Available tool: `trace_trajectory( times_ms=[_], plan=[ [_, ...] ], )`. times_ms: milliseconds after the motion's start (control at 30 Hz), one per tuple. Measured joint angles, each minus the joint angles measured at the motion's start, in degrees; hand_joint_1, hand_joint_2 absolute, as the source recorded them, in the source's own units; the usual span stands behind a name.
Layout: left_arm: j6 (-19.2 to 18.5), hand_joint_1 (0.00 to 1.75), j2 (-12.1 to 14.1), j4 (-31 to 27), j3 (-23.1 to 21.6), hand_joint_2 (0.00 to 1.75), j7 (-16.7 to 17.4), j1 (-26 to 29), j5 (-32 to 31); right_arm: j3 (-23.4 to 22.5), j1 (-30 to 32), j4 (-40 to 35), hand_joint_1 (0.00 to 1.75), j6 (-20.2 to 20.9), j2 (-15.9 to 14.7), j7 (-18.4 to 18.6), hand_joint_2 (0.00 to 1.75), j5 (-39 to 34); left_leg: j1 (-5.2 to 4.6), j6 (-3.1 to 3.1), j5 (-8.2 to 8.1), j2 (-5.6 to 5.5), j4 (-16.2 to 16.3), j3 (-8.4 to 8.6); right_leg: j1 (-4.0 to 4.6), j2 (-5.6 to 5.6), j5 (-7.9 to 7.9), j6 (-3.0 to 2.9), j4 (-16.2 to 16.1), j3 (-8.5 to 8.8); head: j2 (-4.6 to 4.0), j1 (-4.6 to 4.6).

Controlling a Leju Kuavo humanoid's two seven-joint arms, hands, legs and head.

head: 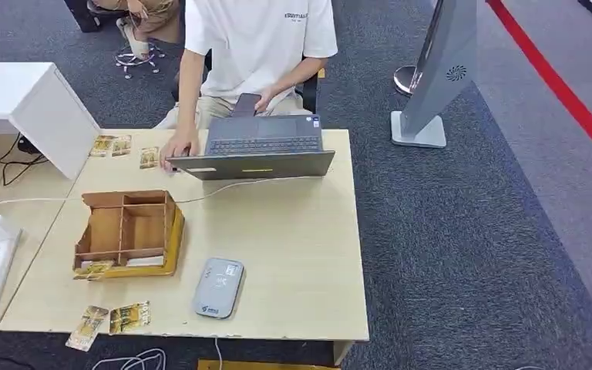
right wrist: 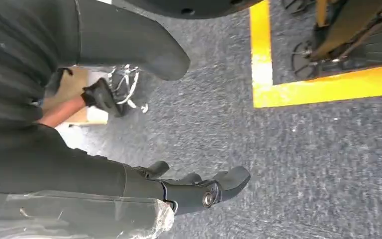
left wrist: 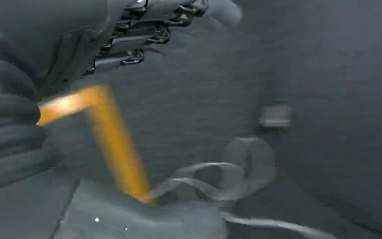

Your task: Pass the card to the sensor for recognition and then transmit it.

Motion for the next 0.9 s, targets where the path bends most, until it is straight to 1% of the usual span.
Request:
trace_trajectory(
  times_ms=[33, 100, 167, 200, 267, 300, 367, 400, 433, 467, 667, 900],
  plan=[
    [1.54, 0.00, -0.43, 4.07, -0.13, 1.75, 0.87, -0.33, -1.71, 0.11, -0.03, 0.00, 0.00, 0.04, -0.02, 0.44, 1.75, 0.30, -0.01, 0.03, -0.02, 0.00, 0.01, 0.00, -0.01, 0.00, 0.00, 0.02, 0.00, 0.01, 0.00, -0.04],
    [2.44, 0.00, -1.11, 9.46, -0.55, 1.75, 1.70, -0.79, -3.16, 0.35, -0.05, 0.00, 0.00, 0.07, -0.04, 0.79, 1.75, 0.59, 0.01, 0.05, -0.04, 0.04, 0.02, 0.02, 0.00, 0.03, 0.01, 0.02, -0.01, 0.04, 0.00, 0.00],
    [2.75, 0.00, -1.42, 13.48, -0.92, 1.75, 2.34, -1.41, -4.72, 0.50, 0.04, 0.00, 0.00, 0.07, -0.11, 0.96, 1.75, 0.74, 0.00, 0.06, -0.04, 0.05, 0.04, 0.02, -0.01, 0.02, 0.02, 0.04, -0.01, 0.03, 0.00, 0.02],
    [2.70, 0.00, -1.53, 15.03, -1.52, 1.75, 3.64, -1.60, -6.53, 0.61, 0.05, 0.00, 0.00, 0.17, -0.11, 1.05, 1.75, 1.15, 0.00, 0.06, -0.04, 0.04, 0.05, 0.03, -0.01, 0.02, 0.02, 0.04, -0.01, 0.03, 0.00, 0.02],
    [2.02, 0.00, -2.10, 18.24, -4.14, 1.75, 7.41, -1.68, -11.30, 1.62, 0.11, 0.00, 0.00, 1.53, -0.13, 1.00, 1.75, 3.11, 0.00, 0.06, -0.04, 0.05, 0.06, 0.05, 0.00, 0.03, 0.03, 0.04, -0.01, 0.03, 0.00, -0.02],
    [2.00, 0.00, -2.45, 19.16, -6.25, 1.75, 7.86, -1.61, -12.48, 2.46, 0.19, 0.00, 0.00, 2.47, -0.35, 0.72, 1.75, 3.28, 0.01, 0.06, -0.04, 0.05, 0.05, 0.05, 0.00, 0.03, 0.03, 0.04, -0.01, 0.03, 0.00, -0.07],
    [1.85, 0.00, -2.91, 20.75, -10.22, 1.75, 8.06, -1.53, -12.71, 5.01, 0.46, -0.04, 0.00, 3.54, -0.77, 0.33, 1.75, 1.81, 0.03, 0.06, -0.03, 0.03, 0.05, 0.03, 0.01, 0.01, 0.03, 0.04, -0.01, 0.04, 0.00, -0.07],
    [1.70, 0.00, -3.15, 21.49, -12.14, 0.00, 8.13, -1.52, -12.45, 6.22, 0.60, -0.13, 0.00, 3.82, -0.98, 0.26, 1.75, 0.51, 0.06, 0.06, -0.03, 0.03, 0.05, 0.03, 0.03, 0.02, 0.03, 0.04, -0.01, 0.04, 0.00, -0.04],
    [1.61, 0.00, -3.26, 21.89, -13.69, 0.00, 8.22, -1.44, -12.21, 7.22, 0.75, -0.18, 0.00, 4.13, -1.16, 0.19, 1.75, -0.66, 0.06, 0.05, -0.03, 0.04, 0.05, 0.03, 0.03, 0.03, 0.03, 0.04, -0.01, 0.04, 0.00, -0.02],
    [1.52, 0.00, -3.28, 22.17, -15.15, 0.00, 8.33, -1.37, -11.84, 8.20, 0.97, -0.28, 0.00, 4.26, -1.38, 0.15, 0.00, -1.89, 0.06, 0.05, -0.03, 0.04, 0.05, 0.03, 0.03, 0.04, 0.03, 0.04, -0.01, 0.04, 0.00, -0.02],
    [0.56, 0.00, -2.71, 22.63, -24.49, 0.00, 8.59, 0.21, -9.29, 14.44, 2.26, -1.22, 0.00, 5.42, -2.75, -0.31, 0.00, -10.53, 0.08, 0.05, -0.04, 0.04, 0.05, 0.03, 0.05, 0.04, 0.00, 0.02, 0.00, 0.02, 0.00, -0.02],
    [-0.51, 0.00, -1.55, 22.63, -34.37, 0.00, 8.74, 2.04, -6.37, 21.14, 3.73, -2.47, 0.00, 6.64, -4.09, -0.81, 0.00, -20.23, 0.08, 0.05, -0.04, 0.04, 0.05, 0.02, 0.05, 0.03, -0.01, 0.04, 0.00, 0.03, 0.00, -0.04]
  ],
)
